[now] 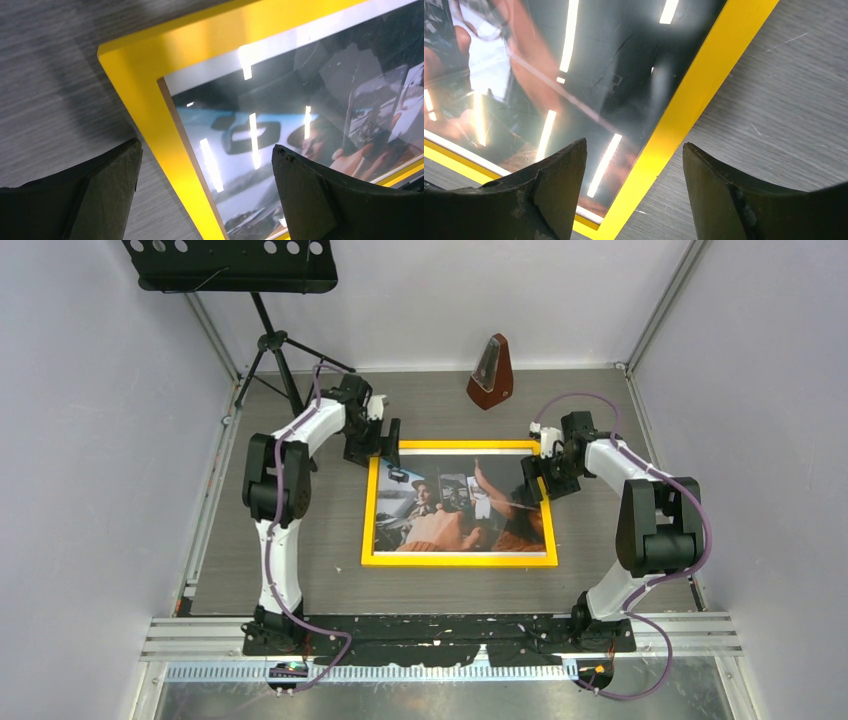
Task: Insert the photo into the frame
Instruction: Adjust the photo frame at the center of the board.
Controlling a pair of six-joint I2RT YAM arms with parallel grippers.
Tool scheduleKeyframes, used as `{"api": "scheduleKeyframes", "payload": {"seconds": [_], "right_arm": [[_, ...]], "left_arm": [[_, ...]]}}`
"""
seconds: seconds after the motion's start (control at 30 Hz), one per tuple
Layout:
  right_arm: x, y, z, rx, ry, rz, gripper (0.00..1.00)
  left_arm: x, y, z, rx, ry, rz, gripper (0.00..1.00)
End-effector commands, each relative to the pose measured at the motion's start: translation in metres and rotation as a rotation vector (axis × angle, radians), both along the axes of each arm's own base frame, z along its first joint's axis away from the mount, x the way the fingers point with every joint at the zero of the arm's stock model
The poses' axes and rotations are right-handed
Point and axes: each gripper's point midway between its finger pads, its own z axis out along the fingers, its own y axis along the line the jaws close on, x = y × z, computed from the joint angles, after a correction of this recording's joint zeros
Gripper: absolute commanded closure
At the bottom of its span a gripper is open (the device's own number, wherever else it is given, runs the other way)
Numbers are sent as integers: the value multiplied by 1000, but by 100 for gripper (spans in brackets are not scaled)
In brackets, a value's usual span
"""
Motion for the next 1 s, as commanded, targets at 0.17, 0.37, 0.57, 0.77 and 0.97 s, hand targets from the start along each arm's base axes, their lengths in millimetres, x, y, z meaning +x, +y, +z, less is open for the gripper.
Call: {"api": "scheduleKeyframes", "payload": {"seconds": [0.17, 0.37, 0.57, 0.77, 0.97], "right_arm": [[33, -27, 31, -9, -147, -99, 18], [28, -55, 49, 4, -208, -197, 12], [13, -88, 58, 2, -238, -287, 5], [1, -110, 61, -27, -247, -330, 5], [-6, -126, 69, -81, -282, -369, 5]], "left_arm": [[5, 35, 58, 60, -233, 41, 1], [-14, 63, 81, 142, -373, 48, 0], [-36, 77, 107, 165, -467, 56, 0], [-55, 89, 126, 166, -542, 69, 0], [-73, 110, 145, 200, -622, 119, 0]]}}
